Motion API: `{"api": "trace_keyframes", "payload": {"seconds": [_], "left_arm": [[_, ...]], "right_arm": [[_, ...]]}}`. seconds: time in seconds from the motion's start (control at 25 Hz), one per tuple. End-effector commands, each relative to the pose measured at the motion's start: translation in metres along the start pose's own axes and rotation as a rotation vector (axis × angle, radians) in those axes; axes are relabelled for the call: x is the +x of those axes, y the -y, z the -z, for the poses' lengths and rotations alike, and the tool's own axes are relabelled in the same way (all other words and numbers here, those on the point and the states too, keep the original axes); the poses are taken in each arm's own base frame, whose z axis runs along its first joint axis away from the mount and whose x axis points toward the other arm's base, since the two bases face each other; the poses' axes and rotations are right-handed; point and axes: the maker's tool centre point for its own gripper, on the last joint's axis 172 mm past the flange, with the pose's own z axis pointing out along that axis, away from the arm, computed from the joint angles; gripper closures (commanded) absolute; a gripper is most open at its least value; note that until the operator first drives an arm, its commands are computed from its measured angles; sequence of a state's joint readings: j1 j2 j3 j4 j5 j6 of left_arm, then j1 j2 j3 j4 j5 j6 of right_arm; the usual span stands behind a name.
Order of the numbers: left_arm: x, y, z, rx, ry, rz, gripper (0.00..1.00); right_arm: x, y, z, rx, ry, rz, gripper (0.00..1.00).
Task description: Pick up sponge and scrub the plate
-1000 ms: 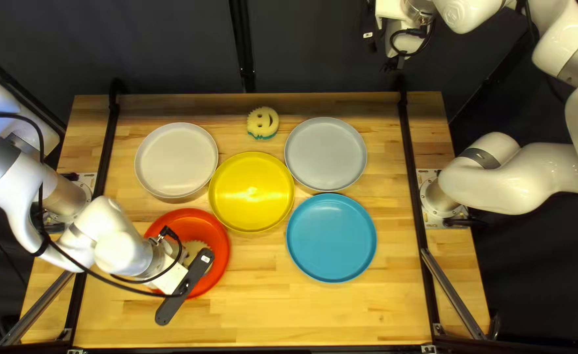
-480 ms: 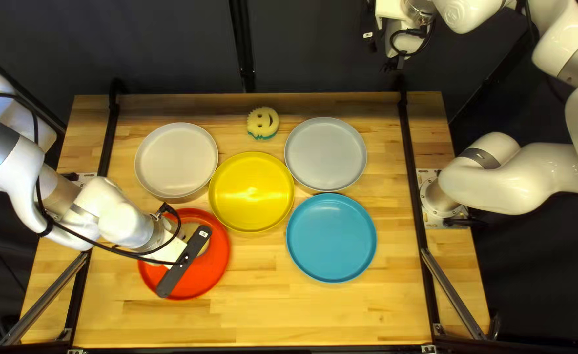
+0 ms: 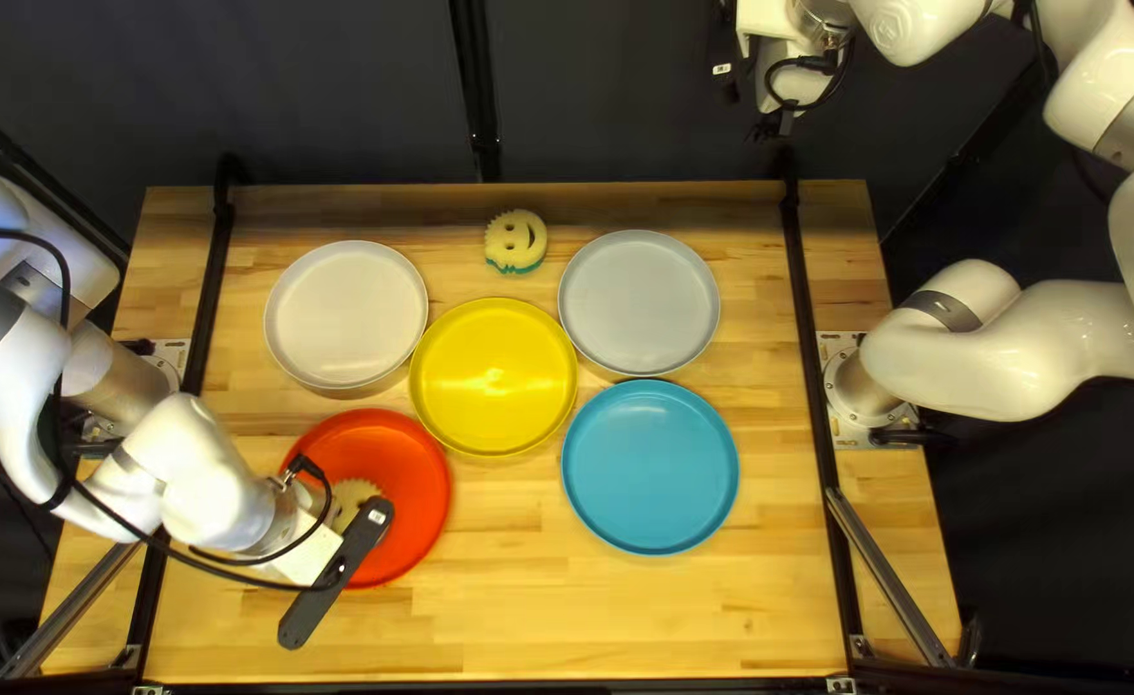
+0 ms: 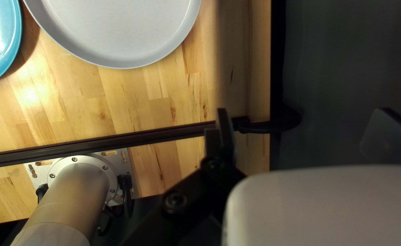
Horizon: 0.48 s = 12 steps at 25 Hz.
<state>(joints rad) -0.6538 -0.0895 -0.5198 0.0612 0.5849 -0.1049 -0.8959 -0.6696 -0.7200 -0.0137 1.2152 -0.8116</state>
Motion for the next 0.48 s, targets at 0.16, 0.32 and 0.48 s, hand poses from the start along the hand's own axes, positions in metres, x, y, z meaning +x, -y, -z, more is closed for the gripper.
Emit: {"api": "trace_keyframes", "payload": {"seconds": [0.16, 0.32, 0.48], "left_arm": [[-0.031, 0.016, -0.008, -0.016, -0.001, 0.031, 1.00], [-0.046, 0.024, -0.012, -0.026, -0.002, 0.049, 1.00], [-0.055, 0.020, -0.008, -0.030, 0.000, 0.061, 1.00]], "right_arm": [[0.000, 0.000, 0.000, 0.000, 0.000, 0.000, 0.00], [0.000, 0.000, 0.000, 0.000, 0.000, 0.000, 0.00], [0.000, 0.000, 0.000, 0.000, 0.000, 0.000, 0.00]]}}
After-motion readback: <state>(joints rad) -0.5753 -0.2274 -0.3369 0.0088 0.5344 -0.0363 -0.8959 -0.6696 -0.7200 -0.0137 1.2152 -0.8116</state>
